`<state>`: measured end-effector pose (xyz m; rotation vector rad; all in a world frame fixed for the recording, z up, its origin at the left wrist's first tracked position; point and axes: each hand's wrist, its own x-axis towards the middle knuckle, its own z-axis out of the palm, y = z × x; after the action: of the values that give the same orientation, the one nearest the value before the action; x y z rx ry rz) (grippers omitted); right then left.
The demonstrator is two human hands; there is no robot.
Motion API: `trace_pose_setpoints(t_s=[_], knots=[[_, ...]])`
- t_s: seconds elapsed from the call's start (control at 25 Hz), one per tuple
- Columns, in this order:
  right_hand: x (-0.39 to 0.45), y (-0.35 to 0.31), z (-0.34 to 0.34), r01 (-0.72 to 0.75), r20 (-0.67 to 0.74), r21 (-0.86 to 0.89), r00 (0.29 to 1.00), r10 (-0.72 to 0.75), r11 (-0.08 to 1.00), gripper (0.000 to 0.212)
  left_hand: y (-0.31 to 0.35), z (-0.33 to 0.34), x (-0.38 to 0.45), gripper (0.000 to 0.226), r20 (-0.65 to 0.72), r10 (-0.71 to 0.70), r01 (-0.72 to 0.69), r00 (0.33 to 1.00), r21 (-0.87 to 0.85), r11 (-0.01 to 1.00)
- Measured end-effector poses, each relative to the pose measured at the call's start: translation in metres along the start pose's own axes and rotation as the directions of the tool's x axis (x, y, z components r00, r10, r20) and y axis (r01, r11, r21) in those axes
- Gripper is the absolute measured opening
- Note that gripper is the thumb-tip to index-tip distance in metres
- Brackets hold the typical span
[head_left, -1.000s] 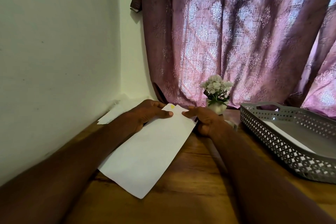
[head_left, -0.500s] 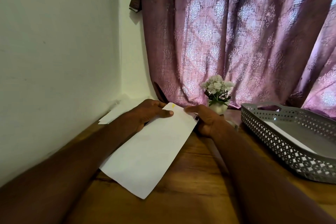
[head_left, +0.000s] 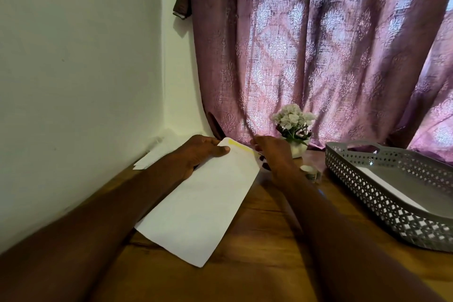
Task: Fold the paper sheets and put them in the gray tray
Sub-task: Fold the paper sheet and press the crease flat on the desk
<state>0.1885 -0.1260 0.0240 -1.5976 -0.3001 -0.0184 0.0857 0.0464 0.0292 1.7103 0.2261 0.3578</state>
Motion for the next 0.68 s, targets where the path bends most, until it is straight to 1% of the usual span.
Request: trace_pose_setpoints(t_s=[0.08,0.2,0.36,0.56,0.6,0.68], knots=[[-0.001,0.001,0.004,0.070,0.000,-0.092,0.998,-0.070,0.993,0.028,0.000,-0.002,0.002,0.029,-0.026,0.004,-0.004,1.000,-0.001,1.000],[-0.005,0.003,0.006,0.094,-0.009,-0.185,0.995,-0.098,0.978,0.034,0.000,-0.001,0.004,0.032,-0.041,0.006,-0.005,0.999,0.021,1.000],[-0.007,-0.002,0.006,0.097,0.013,-0.215,0.995,-0.096,0.972,0.037,-0.001,-0.002,0.004,0.034,-0.032,0.016,-0.014,0.999,0.048,0.999],[-0.009,-0.001,0.006,0.092,0.063,-0.206,0.995,-0.080,0.974,0.049,0.000,-0.002,0.005,0.036,-0.047,0.012,-0.010,0.999,0.049,0.999],[-0.007,-0.001,0.006,0.088,0.068,-0.217,0.995,-0.075,0.972,0.050,0.000,-0.002,0.006,0.036,-0.050,0.015,-0.012,0.999,0.046,0.999],[-0.004,-0.001,0.004,0.102,0.064,-0.295,0.994,-0.086,0.950,0.051,0.001,-0.002,0.006,0.036,-0.059,0.024,-0.021,0.998,0.045,0.999]])
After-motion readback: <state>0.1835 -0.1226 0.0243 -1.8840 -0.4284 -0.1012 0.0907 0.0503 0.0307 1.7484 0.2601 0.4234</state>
